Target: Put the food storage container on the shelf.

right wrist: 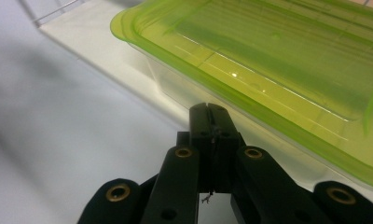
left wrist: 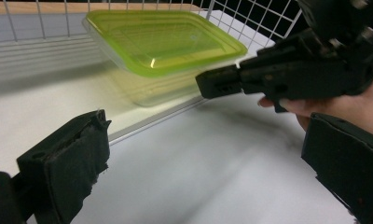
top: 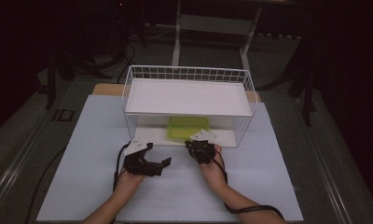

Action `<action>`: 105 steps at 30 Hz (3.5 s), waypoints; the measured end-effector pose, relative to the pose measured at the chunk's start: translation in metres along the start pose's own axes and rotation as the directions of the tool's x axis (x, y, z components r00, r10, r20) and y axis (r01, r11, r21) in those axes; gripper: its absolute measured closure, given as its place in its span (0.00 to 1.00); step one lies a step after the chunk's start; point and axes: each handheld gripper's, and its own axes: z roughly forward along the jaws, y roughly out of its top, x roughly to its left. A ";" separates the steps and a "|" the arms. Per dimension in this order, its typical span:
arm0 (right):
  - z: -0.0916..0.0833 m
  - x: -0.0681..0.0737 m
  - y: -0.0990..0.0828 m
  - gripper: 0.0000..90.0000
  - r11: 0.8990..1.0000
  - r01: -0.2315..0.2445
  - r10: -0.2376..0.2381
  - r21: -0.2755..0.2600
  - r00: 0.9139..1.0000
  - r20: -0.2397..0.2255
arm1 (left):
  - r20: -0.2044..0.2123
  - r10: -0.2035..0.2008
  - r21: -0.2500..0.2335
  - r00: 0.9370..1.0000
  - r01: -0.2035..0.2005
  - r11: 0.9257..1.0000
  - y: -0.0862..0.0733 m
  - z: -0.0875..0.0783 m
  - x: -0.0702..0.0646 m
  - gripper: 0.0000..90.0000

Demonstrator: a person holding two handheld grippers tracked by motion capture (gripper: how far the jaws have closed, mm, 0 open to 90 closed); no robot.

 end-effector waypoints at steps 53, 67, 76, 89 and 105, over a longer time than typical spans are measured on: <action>-0.030 -0.002 0.004 0.36 0.994 -0.074 0.070 -0.082 0.996 -0.050 | 0.073 0.045 -0.071 0.996 -0.040 0.997 0.009 -0.008 -0.011 0.02; -0.069 -0.010 -0.003 0.16 0.989 -0.096 0.080 -0.109 0.987 -0.143 | 0.169 0.070 -0.063 0.983 -0.060 0.996 0.019 -0.024 -0.016 0.02; -0.090 -0.007 -0.011 0.16 0.991 -0.079 0.060 -0.106 0.983 -0.171 | 0.180 0.085 -0.062 0.980 -0.075 0.995 0.014 -0.037 -0.019 0.02; -0.113 -0.019 -0.027 0.16 0.992 -0.073 0.056 -0.099 0.986 -0.158 | 0.185 0.094 -0.047 0.978 -0.087 0.995 0.001 -0.044 -0.023 0.02; -0.115 -0.027 -0.055 0.16 0.996 -0.059 0.048 -0.072 0.989 -0.139 | 0.185 0.095 -0.027 0.978 -0.092 0.995 -0.012 -0.040 -0.024 0.02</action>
